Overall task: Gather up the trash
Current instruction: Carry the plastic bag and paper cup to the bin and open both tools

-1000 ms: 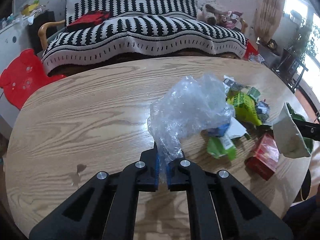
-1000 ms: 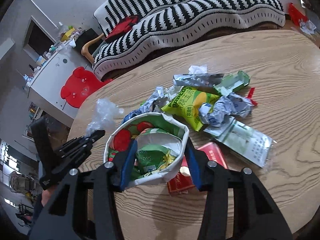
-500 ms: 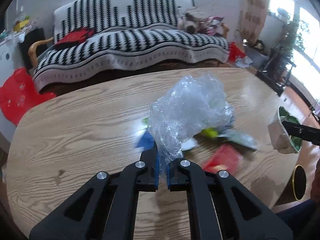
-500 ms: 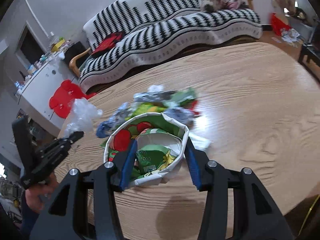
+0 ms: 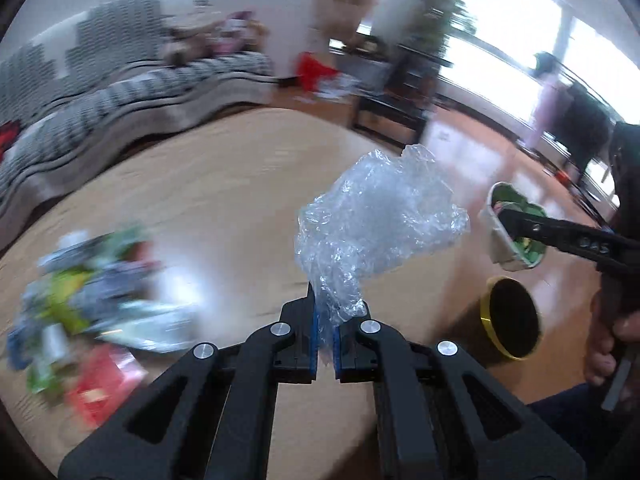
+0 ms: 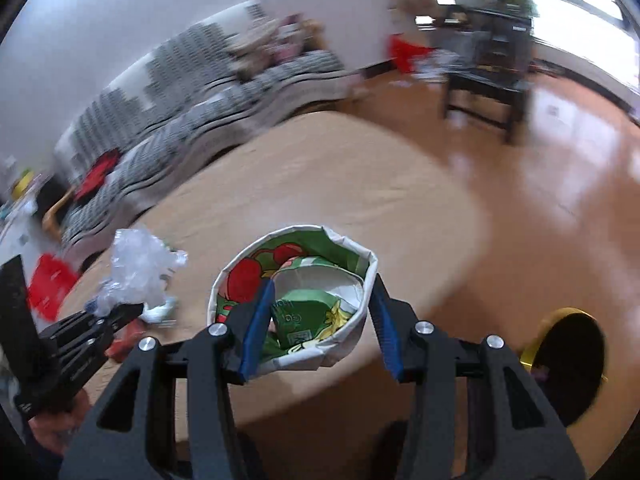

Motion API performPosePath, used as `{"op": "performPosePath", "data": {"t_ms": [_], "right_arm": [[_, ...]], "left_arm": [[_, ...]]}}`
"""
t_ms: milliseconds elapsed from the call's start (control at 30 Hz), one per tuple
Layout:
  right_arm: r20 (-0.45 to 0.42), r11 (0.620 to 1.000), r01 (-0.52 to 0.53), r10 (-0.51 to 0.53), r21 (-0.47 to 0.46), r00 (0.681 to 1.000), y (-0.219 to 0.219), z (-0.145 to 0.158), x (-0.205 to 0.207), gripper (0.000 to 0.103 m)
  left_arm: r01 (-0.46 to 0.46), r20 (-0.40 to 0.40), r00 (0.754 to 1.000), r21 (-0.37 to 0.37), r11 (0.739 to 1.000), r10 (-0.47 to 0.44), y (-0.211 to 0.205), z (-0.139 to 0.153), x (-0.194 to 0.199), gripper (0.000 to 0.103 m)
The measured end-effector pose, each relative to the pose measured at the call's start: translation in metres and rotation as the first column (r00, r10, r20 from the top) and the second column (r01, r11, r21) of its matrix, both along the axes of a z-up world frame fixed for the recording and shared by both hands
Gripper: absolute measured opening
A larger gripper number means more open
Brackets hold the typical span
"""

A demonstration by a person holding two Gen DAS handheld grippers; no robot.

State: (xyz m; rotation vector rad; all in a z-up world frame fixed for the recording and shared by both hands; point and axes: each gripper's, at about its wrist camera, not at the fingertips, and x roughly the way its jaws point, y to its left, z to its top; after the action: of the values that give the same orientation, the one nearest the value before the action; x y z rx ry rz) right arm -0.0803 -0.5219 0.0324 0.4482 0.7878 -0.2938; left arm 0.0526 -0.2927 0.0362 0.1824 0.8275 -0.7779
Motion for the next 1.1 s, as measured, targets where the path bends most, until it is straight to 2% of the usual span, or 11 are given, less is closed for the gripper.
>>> {"op": "performPosePath", "data": {"t_ms": [100,167,267,400,533,667,733,867,1067,1100], "right_arm": [[-0.048,0.987,0.159,-0.159,0.003,0.986,-0.060,-0.017,-0.047,0.048],[-0.060,0.968,0.248,-0.247,0.022,0.967,-0.094,-0.025,-0.076,0.048],[-0.089,0.916,0.401,-0.400,0.004,0.912,-0.142,-0.038,-0.123,0.048],[-0.152,0.833,0.549,-0.536,0.061,0.830,-0.186,-0.068,-0.168,0.048],[-0.226,0.769,0.631,-0.599,0.106,0.768,-0.223,-0.100,-0.197,0.048],[-0.290,0.715,0.685,-0.632,0.140,0.719,-0.248,-0.127,-0.222,0.048],[-0.311,0.701,0.699,-0.638,0.144,0.704,-0.252,-0.134,-0.226,0.048],[-0.330,0.680,0.721,-0.656,0.132,0.679,-0.257,-0.140,-0.231,0.049],[-0.337,0.663,0.734,-0.665,0.144,0.667,-0.262,-0.142,-0.222,0.050],[-0.332,0.656,0.740,-0.671,0.151,0.662,-0.262,-0.140,-0.223,0.055]], "left_arm": [[0.129,-0.006,0.992,-0.007,0.992,-0.129,-0.065,-0.010,-0.025,0.004],[0.209,-0.031,0.977,-0.007,0.978,-0.209,-0.111,-0.023,-0.044,0.004],[0.307,-0.093,0.947,-0.010,0.952,-0.306,-0.168,-0.045,-0.070,0.004],[0.423,-0.152,0.896,-0.003,0.906,-0.418,-0.236,-0.083,-0.105,0.004],[0.495,-0.208,0.849,-0.008,0.869,-0.486,-0.284,-0.117,-0.133,0.004],[0.529,-0.266,0.817,-0.003,0.848,-0.511,-0.314,-0.151,-0.152,0.004],[0.547,-0.288,0.803,0.014,0.837,-0.521,-0.327,-0.167,-0.158,0.004],[0.553,-0.328,0.794,0.042,0.832,-0.512,-0.347,-0.192,-0.167,0.004],[0.568,-0.342,0.782,0.049,0.821,-0.521,-0.360,-0.207,-0.172,0.005],[0.570,-0.353,0.778,0.048,0.820,-0.520,-0.362,-0.210,-0.169,0.006]]}}
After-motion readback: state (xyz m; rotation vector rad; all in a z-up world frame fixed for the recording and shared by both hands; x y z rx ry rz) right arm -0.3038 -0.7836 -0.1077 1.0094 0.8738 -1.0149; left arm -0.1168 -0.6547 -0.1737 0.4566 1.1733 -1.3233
